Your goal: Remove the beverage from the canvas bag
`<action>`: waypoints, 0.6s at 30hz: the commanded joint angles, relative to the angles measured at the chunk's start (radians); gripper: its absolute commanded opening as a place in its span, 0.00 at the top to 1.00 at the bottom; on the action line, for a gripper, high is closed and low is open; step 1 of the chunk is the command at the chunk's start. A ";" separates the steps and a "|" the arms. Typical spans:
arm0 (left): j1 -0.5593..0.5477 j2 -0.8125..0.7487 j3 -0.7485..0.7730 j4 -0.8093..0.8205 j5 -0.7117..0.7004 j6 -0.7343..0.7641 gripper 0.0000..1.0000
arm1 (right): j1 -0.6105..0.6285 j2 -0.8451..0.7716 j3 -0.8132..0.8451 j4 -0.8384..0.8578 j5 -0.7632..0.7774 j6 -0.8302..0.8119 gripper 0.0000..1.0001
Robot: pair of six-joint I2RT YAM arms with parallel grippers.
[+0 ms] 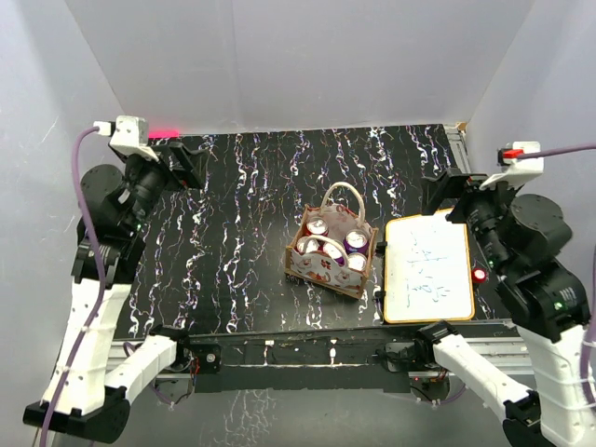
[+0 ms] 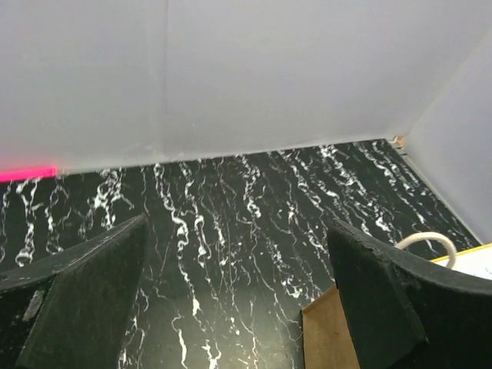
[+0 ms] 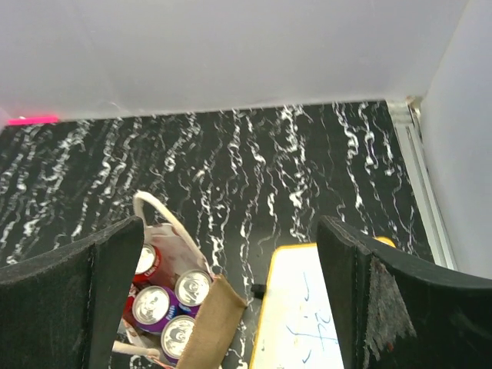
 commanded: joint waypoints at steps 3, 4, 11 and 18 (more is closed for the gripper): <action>0.028 0.072 -0.033 0.015 -0.081 -0.054 0.03 | -0.103 0.017 -0.129 0.075 -0.005 0.056 0.02; 0.030 0.081 -0.041 0.012 -0.092 -0.066 0.03 | -0.118 0.017 -0.149 0.082 -0.015 0.058 0.02; 0.034 0.129 -0.117 0.015 -0.041 -0.135 0.03 | -0.219 0.007 -0.315 0.135 -0.078 0.100 0.02; 0.025 0.141 -0.227 0.060 0.161 -0.222 0.03 | -0.279 0.000 -0.452 0.203 -0.269 0.101 0.02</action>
